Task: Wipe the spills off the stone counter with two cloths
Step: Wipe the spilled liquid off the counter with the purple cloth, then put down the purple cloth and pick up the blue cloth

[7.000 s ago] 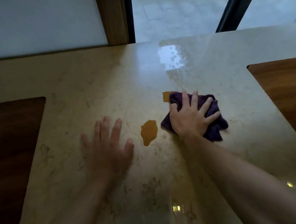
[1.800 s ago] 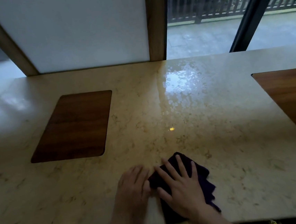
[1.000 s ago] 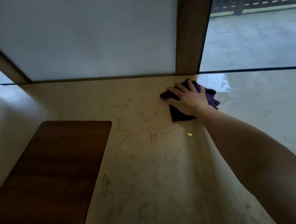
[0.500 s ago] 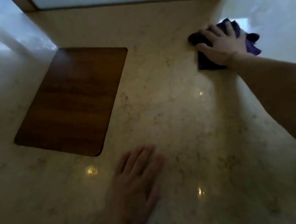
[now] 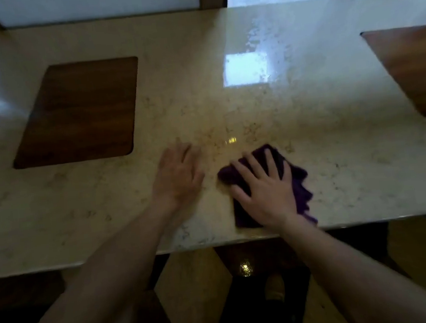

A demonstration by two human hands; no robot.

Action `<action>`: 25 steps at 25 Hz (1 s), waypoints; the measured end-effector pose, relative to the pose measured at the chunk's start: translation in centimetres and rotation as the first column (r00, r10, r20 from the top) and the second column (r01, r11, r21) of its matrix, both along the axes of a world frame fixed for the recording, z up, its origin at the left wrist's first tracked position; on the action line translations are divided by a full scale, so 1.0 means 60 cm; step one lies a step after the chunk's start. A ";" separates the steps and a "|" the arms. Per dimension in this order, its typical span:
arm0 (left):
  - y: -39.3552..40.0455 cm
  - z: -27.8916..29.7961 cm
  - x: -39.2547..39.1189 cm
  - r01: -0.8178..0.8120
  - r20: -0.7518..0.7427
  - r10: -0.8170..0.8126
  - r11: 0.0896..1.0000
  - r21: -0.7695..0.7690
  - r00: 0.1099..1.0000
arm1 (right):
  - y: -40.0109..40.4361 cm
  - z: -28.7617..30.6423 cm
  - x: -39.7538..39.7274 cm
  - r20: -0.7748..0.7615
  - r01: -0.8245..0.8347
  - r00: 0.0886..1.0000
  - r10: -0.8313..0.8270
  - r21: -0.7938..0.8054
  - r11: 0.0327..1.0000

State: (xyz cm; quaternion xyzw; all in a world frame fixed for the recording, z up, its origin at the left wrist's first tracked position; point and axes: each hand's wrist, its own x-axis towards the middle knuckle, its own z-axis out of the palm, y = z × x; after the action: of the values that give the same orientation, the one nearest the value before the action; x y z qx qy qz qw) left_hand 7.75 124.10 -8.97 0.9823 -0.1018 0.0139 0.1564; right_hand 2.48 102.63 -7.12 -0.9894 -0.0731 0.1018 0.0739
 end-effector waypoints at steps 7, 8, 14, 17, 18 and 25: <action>-0.114 0.024 -0.169 0.086 -0.067 -0.099 0.982 -0.167 0.993 | -0.016 0.038 -0.076 -0.171 0.053 0.984 -0.045 0.038 0.998; -0.119 0.027 -0.162 0.057 -0.071 -0.067 0.990 -0.132 0.995 | -0.034 0.055 -0.066 -0.216 0.078 0.975 -0.056 0.096 0.992; -0.134 0.054 -0.161 -0.116 -0.285 0.038 0.958 -0.261 0.958 | -0.069 0.074 -0.048 -0.276 0.119 0.956 -0.103 0.043 0.992; -0.139 0.071 -0.171 -0.193 -0.350 0.058 0.910 -0.366 0.935 | -0.080 0.071 -0.064 -0.169 0.124 0.978 -0.121 0.005 0.992; -0.144 0.079 -0.173 -0.208 -0.361 0.058 0.896 -0.392 0.931 | -0.089 0.075 -0.072 -0.121 0.151 0.981 -0.150 -0.002 0.989; -0.219 0.121 -0.176 -0.014 -0.348 -0.128 0.926 -0.378 0.929 | -0.167 0.090 -0.113 -0.116 0.242 0.969 -0.218 0.270 0.932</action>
State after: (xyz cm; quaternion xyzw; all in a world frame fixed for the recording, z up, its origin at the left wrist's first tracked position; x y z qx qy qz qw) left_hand -2.80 110.97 -1.70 0.9160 -0.0956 -0.1549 0.3574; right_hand -4.30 92.61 -1.75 -0.9652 0.0326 0.1228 0.2285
